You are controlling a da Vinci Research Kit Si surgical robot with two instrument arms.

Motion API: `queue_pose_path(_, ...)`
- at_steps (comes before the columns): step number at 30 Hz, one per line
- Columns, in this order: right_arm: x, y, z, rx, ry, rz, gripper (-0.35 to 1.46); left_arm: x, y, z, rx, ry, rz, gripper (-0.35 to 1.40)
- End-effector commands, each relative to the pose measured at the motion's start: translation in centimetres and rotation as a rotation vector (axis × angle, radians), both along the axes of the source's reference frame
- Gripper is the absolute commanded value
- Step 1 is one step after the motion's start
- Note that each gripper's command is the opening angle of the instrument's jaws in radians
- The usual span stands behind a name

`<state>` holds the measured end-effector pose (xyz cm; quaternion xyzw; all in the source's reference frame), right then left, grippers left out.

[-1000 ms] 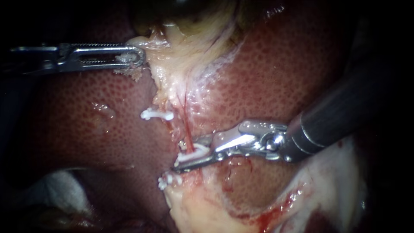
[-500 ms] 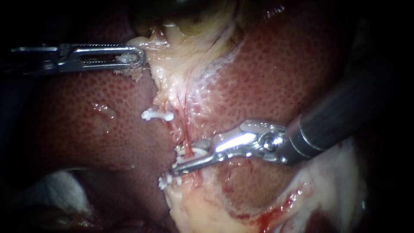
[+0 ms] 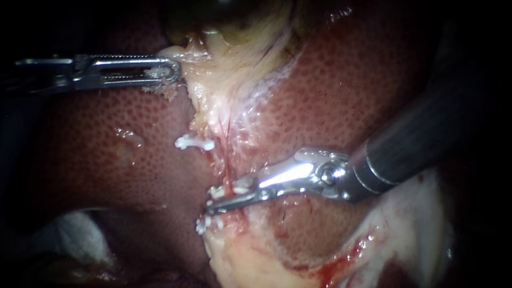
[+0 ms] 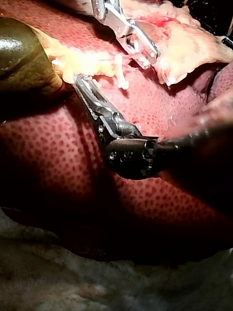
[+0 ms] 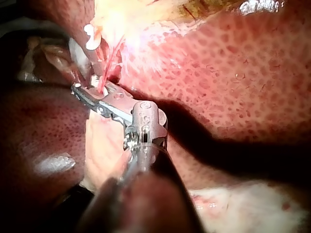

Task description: Clipping second clip right tube

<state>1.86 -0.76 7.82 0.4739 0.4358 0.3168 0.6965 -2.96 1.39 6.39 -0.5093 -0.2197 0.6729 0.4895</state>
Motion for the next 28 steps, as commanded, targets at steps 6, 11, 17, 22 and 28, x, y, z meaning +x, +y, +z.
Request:
queue_pose_path(6,-0.05,0.01,0.0,0.049,-0.018,0.007,-0.35,0.0,0.0,0.0,0.0,0.0,0.0,-0.35)
queue_pose_path(11,-0.09,-0.02,-0.02,0.054,-0.018,0.005,-0.35,0.01,0.0,0.0,0.0,0.0,0.0,-0.35)
queue_pose_path(17,-0.09,-0.02,-0.02,0.054,-0.018,0.005,-0.35,0.0,0.0,0.0,0.0,0.0,0.0,-0.35)
queue_pose_path(22,-0.1,-0.02,-0.03,0.054,-0.018,0.004,-0.35,0.0,0.0,0.0,0.0,0.0,0.0,-0.35)
queue_pose_path(28,-0.12,-0.03,-0.03,0.054,-0.017,0.003,-0.35,0.0,0.0,0.01,0.0,0.0,0.0,-0.35)
